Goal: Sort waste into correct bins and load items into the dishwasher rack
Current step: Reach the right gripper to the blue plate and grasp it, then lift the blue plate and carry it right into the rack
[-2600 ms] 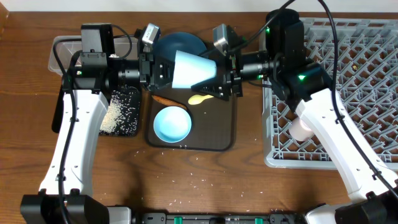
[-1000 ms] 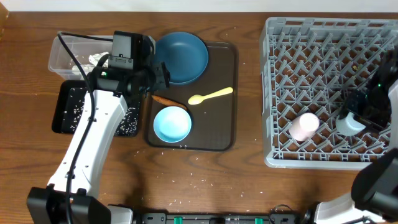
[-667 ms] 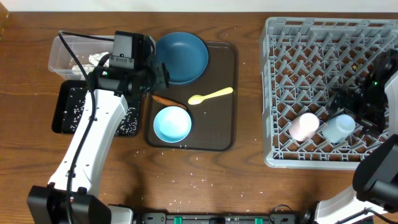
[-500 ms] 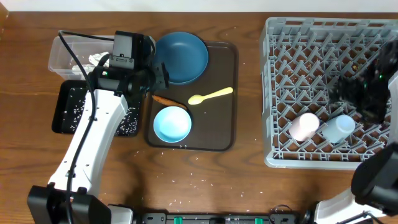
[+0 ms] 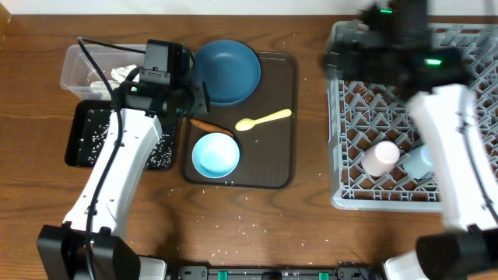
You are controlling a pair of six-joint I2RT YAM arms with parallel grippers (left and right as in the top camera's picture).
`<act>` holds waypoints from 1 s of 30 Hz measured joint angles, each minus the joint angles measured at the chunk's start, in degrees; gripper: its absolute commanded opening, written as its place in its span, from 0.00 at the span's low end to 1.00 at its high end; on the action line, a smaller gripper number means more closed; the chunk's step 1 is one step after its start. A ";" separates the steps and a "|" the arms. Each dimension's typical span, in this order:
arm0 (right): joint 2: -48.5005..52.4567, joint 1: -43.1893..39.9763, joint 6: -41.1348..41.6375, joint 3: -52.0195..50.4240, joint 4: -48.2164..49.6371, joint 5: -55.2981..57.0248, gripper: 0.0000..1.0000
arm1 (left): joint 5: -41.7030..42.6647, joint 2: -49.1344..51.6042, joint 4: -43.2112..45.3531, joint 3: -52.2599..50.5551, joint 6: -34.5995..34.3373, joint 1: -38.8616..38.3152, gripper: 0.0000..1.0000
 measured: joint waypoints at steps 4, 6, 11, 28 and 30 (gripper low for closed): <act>7.30 7.13 4.74 0.07 12.87 0.81 0.94 | -0.96 -0.61 -1.79 0.02 -0.02 3.08 0.48; 12.31 9.18 6.93 0.42 18.18 0.98 0.94 | -1.27 -1.97 -2.78 0.02 -0.04 5.84 0.52; 28.11 11.34 10.80 6.95 20.17 1.53 0.84 | -2.12 -9.86 -5.25 0.26 -0.26 13.18 0.54; 43.36 12.63 15.56 16.35 16.81 6.95 0.14 | -2.91 -14.78 -9.40 1.46 -0.28 16.41 0.56; 43.36 12.96 15.65 16.41 16.57 7.32 0.13 | -2.91 -14.64 -9.42 1.46 -0.28 16.41 0.56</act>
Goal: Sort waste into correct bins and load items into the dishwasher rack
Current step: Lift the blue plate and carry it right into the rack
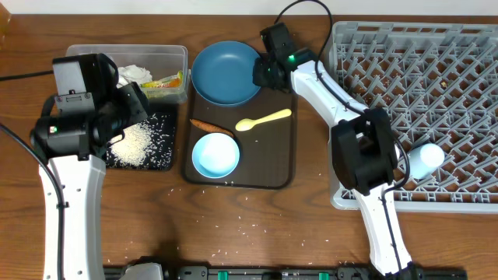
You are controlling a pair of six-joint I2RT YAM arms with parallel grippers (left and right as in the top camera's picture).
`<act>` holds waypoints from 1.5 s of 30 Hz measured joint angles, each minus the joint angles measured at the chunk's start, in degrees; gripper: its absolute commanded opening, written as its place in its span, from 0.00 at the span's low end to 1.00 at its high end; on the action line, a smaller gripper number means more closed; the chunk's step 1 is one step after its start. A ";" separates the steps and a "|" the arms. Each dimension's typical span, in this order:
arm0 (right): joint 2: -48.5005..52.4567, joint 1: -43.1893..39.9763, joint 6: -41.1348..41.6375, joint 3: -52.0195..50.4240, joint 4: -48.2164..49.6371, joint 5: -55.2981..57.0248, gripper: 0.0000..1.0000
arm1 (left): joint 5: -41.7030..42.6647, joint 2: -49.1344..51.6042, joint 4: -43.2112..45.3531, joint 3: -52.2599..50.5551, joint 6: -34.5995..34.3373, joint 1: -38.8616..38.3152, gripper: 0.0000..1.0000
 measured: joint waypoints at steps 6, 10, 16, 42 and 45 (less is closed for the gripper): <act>0.00 0.20 0.07 0.02 -1.99 1.36 0.04 | 0.00 0.09 0.00 0.00 0.00 0.02 0.56; 0.00 0.17 0.07 0.02 -2.93 2.40 0.01 | 0.00 0.31 -0.04 0.00 0.00 0.02 0.56; 0.00 0.17 -0.11 -0.15 -3.61 3.08 0.01 | 0.00 0.55 -0.04 0.00 0.00 0.00 0.56; -36.74 -19.19 -9.84 0.35 -22.73 51.12 0.01 | 0.00 0.59 0.50 0.00 -0.17 0.02 0.65; -35.43 -19.23 -11.41 0.28 -22.88 64.30 0.01 | 0.00 0.92 0.94 0.00 -0.24 0.02 0.65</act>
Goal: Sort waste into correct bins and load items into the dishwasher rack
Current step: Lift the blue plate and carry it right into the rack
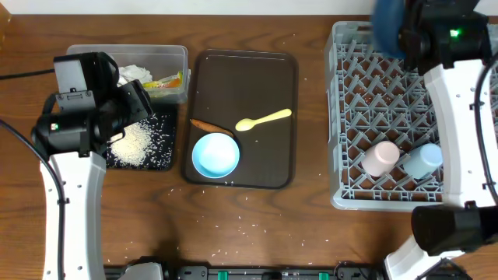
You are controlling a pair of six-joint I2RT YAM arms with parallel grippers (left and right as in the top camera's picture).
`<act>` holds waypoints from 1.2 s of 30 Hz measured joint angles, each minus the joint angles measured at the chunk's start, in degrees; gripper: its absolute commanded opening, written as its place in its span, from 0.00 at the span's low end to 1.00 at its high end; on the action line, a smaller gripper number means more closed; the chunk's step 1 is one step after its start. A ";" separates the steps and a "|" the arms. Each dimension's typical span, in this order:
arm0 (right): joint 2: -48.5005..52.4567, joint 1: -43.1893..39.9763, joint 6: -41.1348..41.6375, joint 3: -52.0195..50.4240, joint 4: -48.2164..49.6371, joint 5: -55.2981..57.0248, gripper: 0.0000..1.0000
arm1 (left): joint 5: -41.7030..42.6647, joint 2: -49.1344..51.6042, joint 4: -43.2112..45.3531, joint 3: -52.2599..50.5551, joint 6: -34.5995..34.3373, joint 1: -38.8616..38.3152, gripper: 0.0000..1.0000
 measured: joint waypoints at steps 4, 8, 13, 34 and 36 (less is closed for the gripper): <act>1.73 -0.87 -1.66 -0.50 1.05 10.71 0.01 | 0.00 1.70 1.01 0.00 -0.44 0.00 0.65; 2.93 -2.86 -5.25 -0.66 5.18 14.29 0.01 | 0.00 4.74 2.19 0.00 -0.61 0.00 0.65; 4.85 -5.84 -12.57 -0.70 11.50 15.17 0.01 | 0.00 8.61 2.54 0.00 -0.61 0.00 0.65; 9.97 -22.80 -57.68 -0.74 27.15 -18.03 0.01 | 0.02 1.77 5.53 0.00 -0.61 0.00 0.65; 11.56 -22.95 -61.59 -0.76 28.79 -19.06 0.01 | 0.02 0.61 5.55 0.00 -0.63 0.00 0.65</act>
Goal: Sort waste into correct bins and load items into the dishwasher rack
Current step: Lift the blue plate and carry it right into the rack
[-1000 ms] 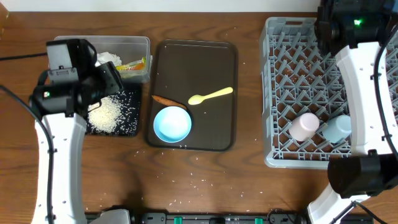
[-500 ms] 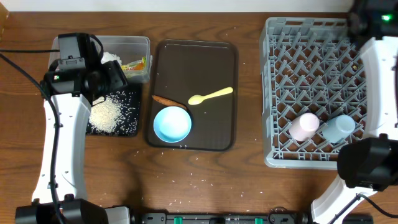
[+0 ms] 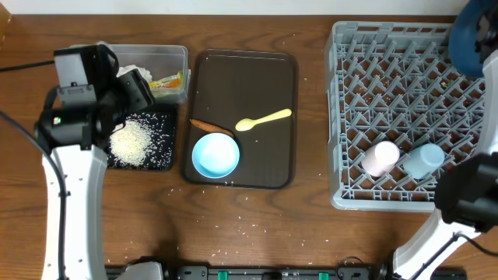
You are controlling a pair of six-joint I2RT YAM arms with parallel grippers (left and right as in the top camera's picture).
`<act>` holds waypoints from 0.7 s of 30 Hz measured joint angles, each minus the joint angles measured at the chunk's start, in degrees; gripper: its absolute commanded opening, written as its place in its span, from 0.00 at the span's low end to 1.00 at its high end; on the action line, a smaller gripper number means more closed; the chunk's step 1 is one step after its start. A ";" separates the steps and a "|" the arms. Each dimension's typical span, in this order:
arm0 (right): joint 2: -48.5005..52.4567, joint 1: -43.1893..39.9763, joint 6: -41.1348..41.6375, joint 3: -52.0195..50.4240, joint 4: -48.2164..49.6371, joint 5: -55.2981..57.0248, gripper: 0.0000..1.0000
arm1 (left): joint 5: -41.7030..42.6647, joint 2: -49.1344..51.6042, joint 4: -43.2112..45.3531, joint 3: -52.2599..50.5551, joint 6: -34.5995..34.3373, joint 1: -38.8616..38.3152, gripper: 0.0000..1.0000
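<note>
A dark blue plate (image 3: 469,37) hangs above the far right back corner of the grey dishwasher rack (image 3: 366,85), carried by my right arm; the right gripper itself is hidden behind it. On the brown tray (image 3: 245,78) lie a light blue bowl (image 3: 215,154), a yellow spoon (image 3: 263,120) and an orange-brown scrap (image 3: 205,124). My left gripper (image 3: 134,89) hovers at the seam between the clear bin (image 3: 148,54) and the black tray (image 3: 159,155); its jaws are not readable.
A pink cup (image 3: 380,158) and a pale blue cup (image 3: 424,161) lie in the rack's front part. A heap of rice (image 3: 131,141) sits on the black tray. Wrappers and tissue fill the clear bin. Rice grains dot the table front.
The blue plate has moved from above the rack's back left corner to above its back right corner. My left arm has shifted slightly toward the back.
First the blue plate lay on the brown tray, with my left gripper beside it. Then the left arm was over the black tray, now bearing a rice heap, and the right gripper was at the plate's rim. Later the plate hung over the rack, now farther right.
</note>
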 measured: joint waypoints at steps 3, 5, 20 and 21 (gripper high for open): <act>2.60 -0.02 -4.83 0.00 2.93 -0.63 0.01 | 0.00 -1.64 -0.02 0.00 0.00 0.00 0.65; 4.31 -0.02 -7.26 0.00 4.31 -0.63 0.01 | 0.00 -2.54 0.00 0.00 0.00 0.00 0.65; 7.72 2.38 -10.43 0.26 5.75 4.96 0.01 | 0.00 -4.48 0.87 0.00 0.00 0.00 0.65; 7.72 2.91 -10.56 0.26 5.81 5.97 0.01 | 0.00 -4.48 0.87 0.00 0.02 0.00 0.65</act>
